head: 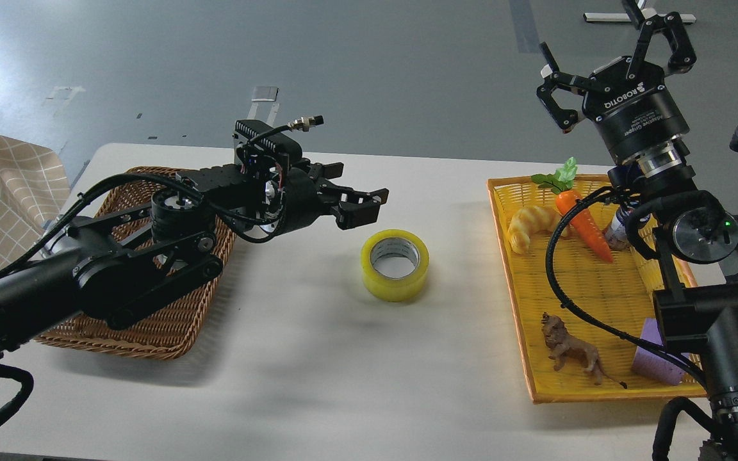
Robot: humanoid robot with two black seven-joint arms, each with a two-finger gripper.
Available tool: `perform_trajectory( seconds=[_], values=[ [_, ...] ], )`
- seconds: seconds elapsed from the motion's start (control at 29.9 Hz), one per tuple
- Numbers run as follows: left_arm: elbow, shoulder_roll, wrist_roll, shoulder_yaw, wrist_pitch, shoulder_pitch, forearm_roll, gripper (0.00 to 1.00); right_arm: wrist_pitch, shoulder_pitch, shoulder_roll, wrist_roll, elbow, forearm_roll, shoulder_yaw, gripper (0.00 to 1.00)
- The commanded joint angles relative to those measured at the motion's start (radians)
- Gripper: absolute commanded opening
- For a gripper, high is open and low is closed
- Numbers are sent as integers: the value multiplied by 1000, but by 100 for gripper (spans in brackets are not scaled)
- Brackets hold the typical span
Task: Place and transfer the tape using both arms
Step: 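Reach the left gripper toward the tape roll on the table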
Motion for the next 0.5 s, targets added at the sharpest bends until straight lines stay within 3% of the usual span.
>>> perform_trajectory(
  seconds=[0.0,0.17,0.47],
  values=[
    [8,-14,27,30,-20,-8,2,98,0,5,0,0,1,0,0,100],
    [37,-80,91,32,-80,-5,2,98,0,6,2,0,1,0,-2,100],
    [138,-149,119,105,-80,-10,2,98,0,0,0,0,15,0,0,100]
  ],
)
